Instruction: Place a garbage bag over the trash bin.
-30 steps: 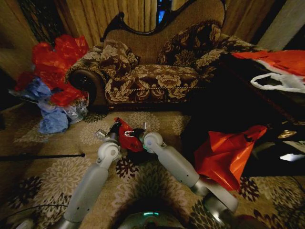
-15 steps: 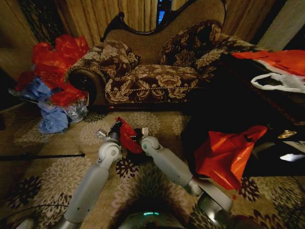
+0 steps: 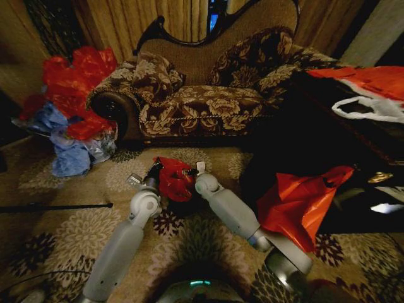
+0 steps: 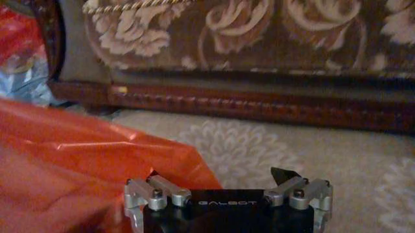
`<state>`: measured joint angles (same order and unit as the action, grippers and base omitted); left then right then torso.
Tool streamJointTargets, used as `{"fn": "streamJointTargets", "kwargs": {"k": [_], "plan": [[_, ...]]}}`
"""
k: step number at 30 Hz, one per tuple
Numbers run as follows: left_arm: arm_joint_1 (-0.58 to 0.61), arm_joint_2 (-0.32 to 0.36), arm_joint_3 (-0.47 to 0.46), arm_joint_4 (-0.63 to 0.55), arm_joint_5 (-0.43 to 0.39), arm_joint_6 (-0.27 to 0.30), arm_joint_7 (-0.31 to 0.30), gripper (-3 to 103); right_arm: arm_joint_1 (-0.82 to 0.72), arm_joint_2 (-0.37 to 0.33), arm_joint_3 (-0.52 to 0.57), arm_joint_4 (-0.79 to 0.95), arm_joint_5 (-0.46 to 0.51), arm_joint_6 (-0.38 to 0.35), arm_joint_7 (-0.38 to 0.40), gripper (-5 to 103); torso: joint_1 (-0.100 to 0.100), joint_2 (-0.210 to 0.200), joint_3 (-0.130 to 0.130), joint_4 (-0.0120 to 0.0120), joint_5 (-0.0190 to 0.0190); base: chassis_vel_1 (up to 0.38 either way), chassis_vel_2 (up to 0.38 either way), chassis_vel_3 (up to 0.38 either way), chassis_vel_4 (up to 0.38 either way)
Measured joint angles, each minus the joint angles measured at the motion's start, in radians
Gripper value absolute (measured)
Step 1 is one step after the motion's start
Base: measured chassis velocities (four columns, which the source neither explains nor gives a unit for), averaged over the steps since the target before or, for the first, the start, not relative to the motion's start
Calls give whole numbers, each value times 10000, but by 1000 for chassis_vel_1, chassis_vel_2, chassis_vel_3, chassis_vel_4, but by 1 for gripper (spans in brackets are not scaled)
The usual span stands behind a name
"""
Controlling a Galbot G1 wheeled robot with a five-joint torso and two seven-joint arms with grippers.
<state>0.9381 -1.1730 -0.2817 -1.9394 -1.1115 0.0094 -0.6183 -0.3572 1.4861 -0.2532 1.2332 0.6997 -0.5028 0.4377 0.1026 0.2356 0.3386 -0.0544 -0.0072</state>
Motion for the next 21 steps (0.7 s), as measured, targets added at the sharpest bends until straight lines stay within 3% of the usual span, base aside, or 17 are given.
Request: {"fn": "streamJointTargets", "kwargs": {"k": [6, 10, 14, 18, 19, 21], "plan": [[158, 26, -44, -50, 18, 2, 20, 0, 387, -88, 140, -481, -344, 91, -376, 100, 0, 0, 0, 1, -1, 0, 0, 0, 0], [274, 27, -67, -82, 44, 2, 31, 0, 601, -97, 261, -1010, -906, 250, -1065, 100, 1, 0, 1, 0, 0, 0, 0, 0, 0], [345, -11, -75, -100, 79, 1, 45, 0, 535, -617, 195, -884, -1213, 356, -2792, 100, 0, 0, 0, 2, -3, 0, 0, 0, 0], [348, -43, -72, -100, 90, -2, 50, 0, 386, -934, 140, -602, -1287, 472, -3431, 100, 0, 0, 1, -1, 0, 0, 0, 0, 0], [349, -70, -63, -92, 105, -2, 54, 0, 221, -1211, 81, -128, -946, 369, -3565, 100, 0, 0, 0, -3, -1, 0, 0, 0, 0], [350, -95, -42, -41, 180, -7, 66, 0, -59, -1519, -61, 726, 384, -8, -2812, 100, 0, 0, 0, 0, -1, 0, 0, 0, 0]]}}
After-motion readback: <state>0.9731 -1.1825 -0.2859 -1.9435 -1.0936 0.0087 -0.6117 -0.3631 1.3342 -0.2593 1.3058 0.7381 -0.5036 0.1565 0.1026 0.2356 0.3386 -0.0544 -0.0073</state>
